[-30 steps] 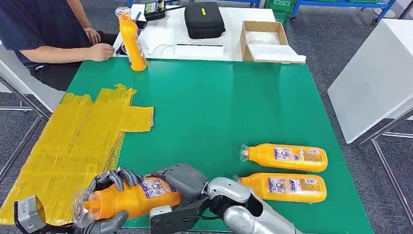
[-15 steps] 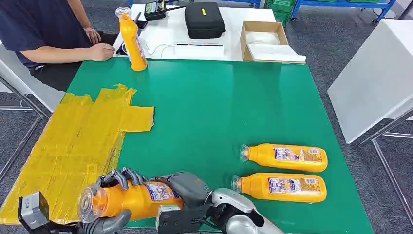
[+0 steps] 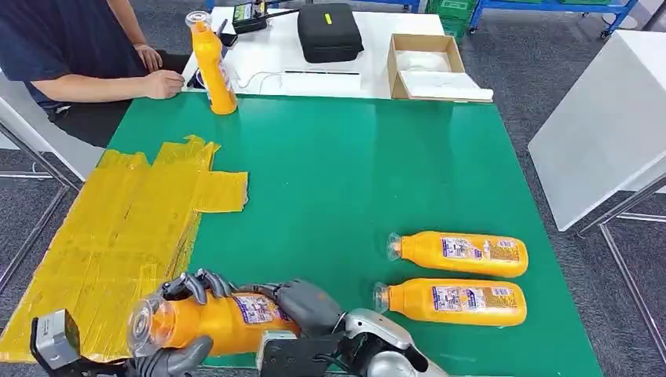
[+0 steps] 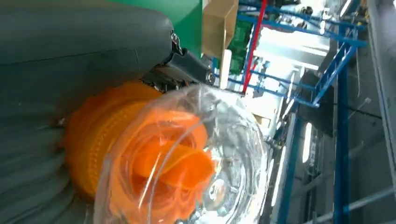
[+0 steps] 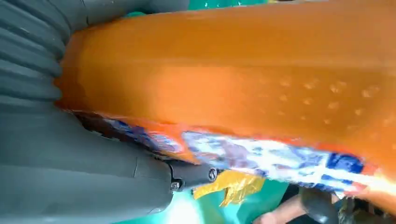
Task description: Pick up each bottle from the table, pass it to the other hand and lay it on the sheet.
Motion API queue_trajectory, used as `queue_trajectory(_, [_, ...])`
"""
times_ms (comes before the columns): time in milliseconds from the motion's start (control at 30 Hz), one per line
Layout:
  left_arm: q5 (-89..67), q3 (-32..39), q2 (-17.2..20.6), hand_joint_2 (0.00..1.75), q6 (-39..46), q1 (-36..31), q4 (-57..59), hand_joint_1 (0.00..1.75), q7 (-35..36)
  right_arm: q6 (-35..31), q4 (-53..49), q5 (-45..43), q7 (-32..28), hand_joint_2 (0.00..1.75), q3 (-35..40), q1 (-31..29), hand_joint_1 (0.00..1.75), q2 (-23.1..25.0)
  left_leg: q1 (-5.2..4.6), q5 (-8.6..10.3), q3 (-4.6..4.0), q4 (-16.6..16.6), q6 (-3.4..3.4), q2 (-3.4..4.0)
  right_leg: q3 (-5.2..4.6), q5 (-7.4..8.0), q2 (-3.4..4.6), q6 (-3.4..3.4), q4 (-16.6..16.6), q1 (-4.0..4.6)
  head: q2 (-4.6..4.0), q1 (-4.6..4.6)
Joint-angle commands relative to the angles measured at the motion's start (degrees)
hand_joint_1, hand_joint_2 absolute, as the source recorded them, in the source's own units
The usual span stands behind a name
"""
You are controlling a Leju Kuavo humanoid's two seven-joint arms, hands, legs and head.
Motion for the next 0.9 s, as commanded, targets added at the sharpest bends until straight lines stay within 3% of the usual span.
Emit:
queue_trajectory(33, [-4.5,0.4,-0.8,1.75,2.4,-1.2,-0.7,1.75,-1.6,-0.6,0.1,-0.4,0.1,0.00,-2.0,2.3,0.00,-1.6,-0.02,-0.03,0.19,-0.1,0.07,-0.10,0.20,-0.06,-0.04,-0.07,0.0,-0.02,0.00,0.00])
queue_trajectory(167, [-8.4,1.3,-1.7,1.75,4.9,-1.5,-1.1,1.75,-2.1,-3.4,-2.1,4.8,-0.4,0.00,-1.9,3.1,0.00,-2.2,0.00,-0.03,0.13,0.0,0.05,-0.08,0.15,-0.05,-0.02,-0.06,0.0,0.00,0.00,0.00])
queue_trajectory(667, [-9.6,2.0,-2.0,1.75,6.0,-1.3,-1.0,1.75,-2.2,-4.5,-3.3,6.8,-0.6,0.00,-2.7,4.0,0.00,-1.9,-0.03,-0.04,0.13,0.0,0.04,-0.04,0.13,-0.04,0.01,-0.05,0.0,-0.02,0.00,0.00])
queue_trajectory(767, [-18.8,3.2,-2.7,1.75,10.2,-1.4,-1.9,1.75,-4.4,-5.7,-5.9,9.7,-0.9,0.00,-3.6,5.4,0.00,-2.1,-0.03,-0.07,0.20,0.0,0.05,-0.07,0.21,-0.08,0.01,-0.08,0.0,-0.02,0.00,0.00])
queue_trajectory(900, [-49.4,5.7,-3.3,1.75,27.8,-3.0,-2.8,1.75,-5.6,-6.9,-13.1,14.0,-1.1,0.00,-6.3,9.7,0.00,-2.7,-0.01,-0.06,0.09,0.0,0.04,-0.14,0.14,-0.09,-0.08,-0.06,0.0,0.00,0.00,0.00])
